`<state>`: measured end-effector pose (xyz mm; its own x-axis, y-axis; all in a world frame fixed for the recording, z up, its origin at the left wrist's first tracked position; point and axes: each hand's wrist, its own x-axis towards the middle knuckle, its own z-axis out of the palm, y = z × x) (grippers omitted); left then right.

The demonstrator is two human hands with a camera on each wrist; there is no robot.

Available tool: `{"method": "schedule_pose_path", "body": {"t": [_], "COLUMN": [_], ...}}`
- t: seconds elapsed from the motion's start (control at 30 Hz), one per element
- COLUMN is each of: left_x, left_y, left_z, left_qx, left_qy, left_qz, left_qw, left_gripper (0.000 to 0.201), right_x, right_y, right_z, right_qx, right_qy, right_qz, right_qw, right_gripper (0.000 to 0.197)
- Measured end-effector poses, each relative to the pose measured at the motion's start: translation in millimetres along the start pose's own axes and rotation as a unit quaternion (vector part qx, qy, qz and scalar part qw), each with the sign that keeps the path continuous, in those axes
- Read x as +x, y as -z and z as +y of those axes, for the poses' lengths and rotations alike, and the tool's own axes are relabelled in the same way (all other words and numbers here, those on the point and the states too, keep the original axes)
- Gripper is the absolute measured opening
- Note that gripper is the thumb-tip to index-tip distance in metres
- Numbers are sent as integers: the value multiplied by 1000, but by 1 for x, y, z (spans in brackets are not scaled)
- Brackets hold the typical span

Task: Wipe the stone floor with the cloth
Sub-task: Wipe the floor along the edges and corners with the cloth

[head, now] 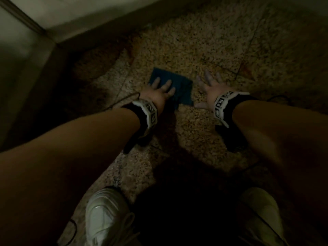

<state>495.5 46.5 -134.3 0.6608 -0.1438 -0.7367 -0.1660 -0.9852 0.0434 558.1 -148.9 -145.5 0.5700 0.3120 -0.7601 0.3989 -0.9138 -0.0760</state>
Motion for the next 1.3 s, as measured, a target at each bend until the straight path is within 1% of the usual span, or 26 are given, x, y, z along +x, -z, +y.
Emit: {"method": "schedule_pose_path", "body": {"t": [0.07,0.13,0.27,0.37,0.5,0.6,0.8,0.93,1.0,1.07,1.17,1.3], "left_x": [-15,-23,-27,-24,-11,11,62,69,70,65,44,11], "left_y": [-17,-27,-28,-24,-6,12,60,69,64,63,58,34], "left_z": [-2,-5,-2,0,0,5,27,38,35,33,36,40], "left_qx": [-1,2,17,33,64,61,11,-19,-21,-13,6,33], "left_qy": [-15,-21,-8,-2,5,23,61,63,65,65,68,52], "left_qz": [-24,-38,-40,-47,-53,-38,16,41,45,27,-13,-44], "left_qw": [1000,999,999,998,997,997,998,997,997,997,998,997], "left_gripper": [79,82,87,85,85,85,95,82,80,84,91,88], "right_x": [-1,-4,-12,-13,-12,-10,-5,-5,-5,-5,-10,-17], "right_y": [-2,0,1,-2,-7,-10,-5,-5,-2,0,-1,-10], "right_z": [0,-2,-4,-4,1,1,4,6,5,3,2,11], "right_qx": [-9,-20,-49,-37,-11,-6,3,12,10,2,-19,-43], "right_qy": [-3,-21,-56,-46,-25,-14,-33,-24,-36,-43,-32,-8], "right_qz": [13,8,-12,-11,-1,4,-44,-52,-66,-72,-56,-12], "right_qw": [1000,1000,997,998,1000,1000,998,998,997,997,998,999], "right_gripper": [97,97,94,91,91,91,87,90,92,92,88,81]}}
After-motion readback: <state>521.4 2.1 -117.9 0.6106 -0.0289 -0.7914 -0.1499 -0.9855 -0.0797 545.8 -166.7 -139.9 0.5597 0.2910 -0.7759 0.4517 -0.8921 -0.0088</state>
